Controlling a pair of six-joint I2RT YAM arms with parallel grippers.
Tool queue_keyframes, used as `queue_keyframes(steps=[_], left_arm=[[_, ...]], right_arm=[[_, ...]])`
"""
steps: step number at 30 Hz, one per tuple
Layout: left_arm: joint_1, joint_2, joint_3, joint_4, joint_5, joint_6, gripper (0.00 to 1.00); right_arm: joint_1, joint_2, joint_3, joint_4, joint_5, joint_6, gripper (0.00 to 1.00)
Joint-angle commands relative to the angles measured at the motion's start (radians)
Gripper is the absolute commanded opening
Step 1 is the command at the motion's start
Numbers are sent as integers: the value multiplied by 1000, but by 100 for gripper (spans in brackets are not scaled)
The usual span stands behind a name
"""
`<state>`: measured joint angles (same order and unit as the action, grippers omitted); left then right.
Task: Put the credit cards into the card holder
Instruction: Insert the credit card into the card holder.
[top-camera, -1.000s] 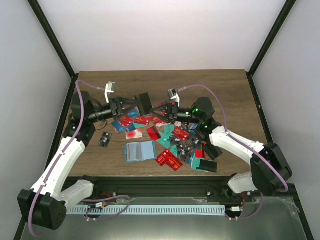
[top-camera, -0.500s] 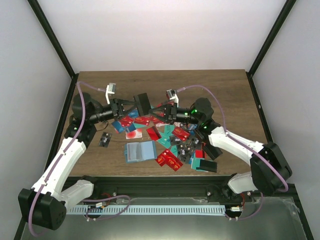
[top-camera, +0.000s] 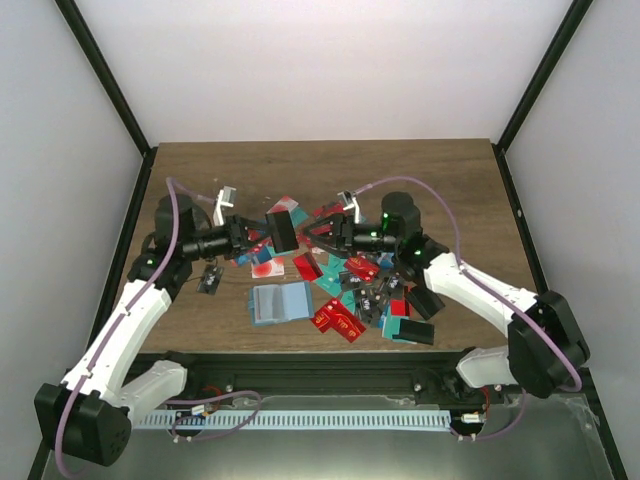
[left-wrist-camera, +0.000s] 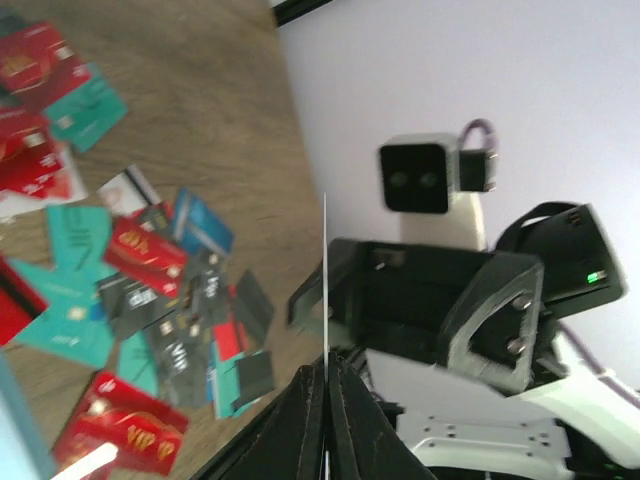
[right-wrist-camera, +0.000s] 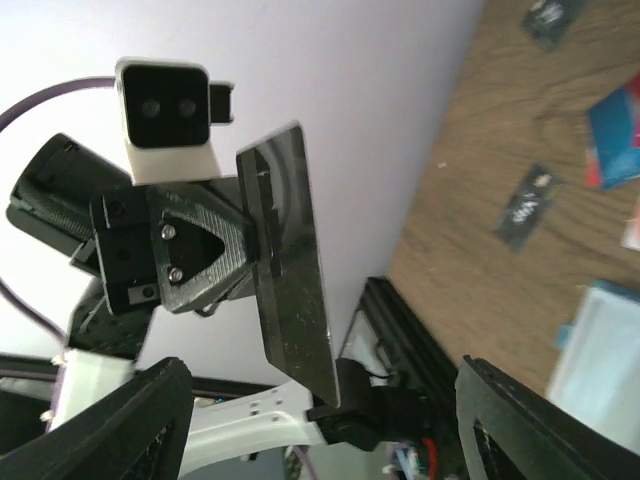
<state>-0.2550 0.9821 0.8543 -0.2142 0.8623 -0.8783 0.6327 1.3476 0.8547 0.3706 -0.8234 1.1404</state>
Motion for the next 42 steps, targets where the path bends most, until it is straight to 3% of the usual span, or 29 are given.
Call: queue_keyframes(steps=[1,13,32,42], left_arm=[[9,-15,-30,-237,-76,166,4],[32,-16,-169,-399,-225,300,4],[43,104,-279,-243,-253,335,4],[42,264,-321,-80,-54,361,4]], right_arm=[[-67,-63,-2,-262,33,-174,75],[-105,-47,-101,-309,15,-240,77],[-105,-14,-130,-311,35,-279,78],[-105,45,-138,-302,33,-299,78]])
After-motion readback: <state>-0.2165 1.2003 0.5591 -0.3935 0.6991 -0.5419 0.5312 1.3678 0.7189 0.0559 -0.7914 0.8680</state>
